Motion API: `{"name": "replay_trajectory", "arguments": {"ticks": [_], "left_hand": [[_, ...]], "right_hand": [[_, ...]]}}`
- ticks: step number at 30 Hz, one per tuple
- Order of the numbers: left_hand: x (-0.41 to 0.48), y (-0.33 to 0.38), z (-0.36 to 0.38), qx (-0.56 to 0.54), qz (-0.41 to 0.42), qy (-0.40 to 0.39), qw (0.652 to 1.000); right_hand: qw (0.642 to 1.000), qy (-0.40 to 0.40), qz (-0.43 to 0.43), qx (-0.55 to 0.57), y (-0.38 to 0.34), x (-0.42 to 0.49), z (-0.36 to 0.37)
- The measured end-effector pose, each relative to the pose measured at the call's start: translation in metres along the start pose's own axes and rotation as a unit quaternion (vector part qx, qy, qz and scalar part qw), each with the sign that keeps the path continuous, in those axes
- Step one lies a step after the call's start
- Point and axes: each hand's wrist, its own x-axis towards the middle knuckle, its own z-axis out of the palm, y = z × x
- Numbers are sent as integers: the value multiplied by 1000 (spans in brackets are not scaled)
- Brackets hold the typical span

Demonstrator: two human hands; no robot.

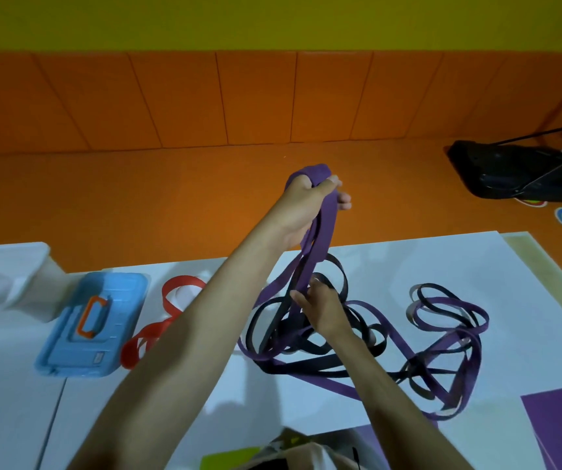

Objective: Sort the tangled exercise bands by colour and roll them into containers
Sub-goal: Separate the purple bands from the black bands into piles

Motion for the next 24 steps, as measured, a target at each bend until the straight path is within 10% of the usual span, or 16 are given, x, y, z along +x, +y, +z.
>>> {"name": "replay_trajectory", "arguments": {"ticks": [11,24], "left_hand": [[3,-4,-22,-12,3,105,994],[-6,-64,-49,-7,-50,164,985]], "right_hand": [[980,7,-42,194,11,-17,-40],[995,47,60,-58,123,15,-5]]}}
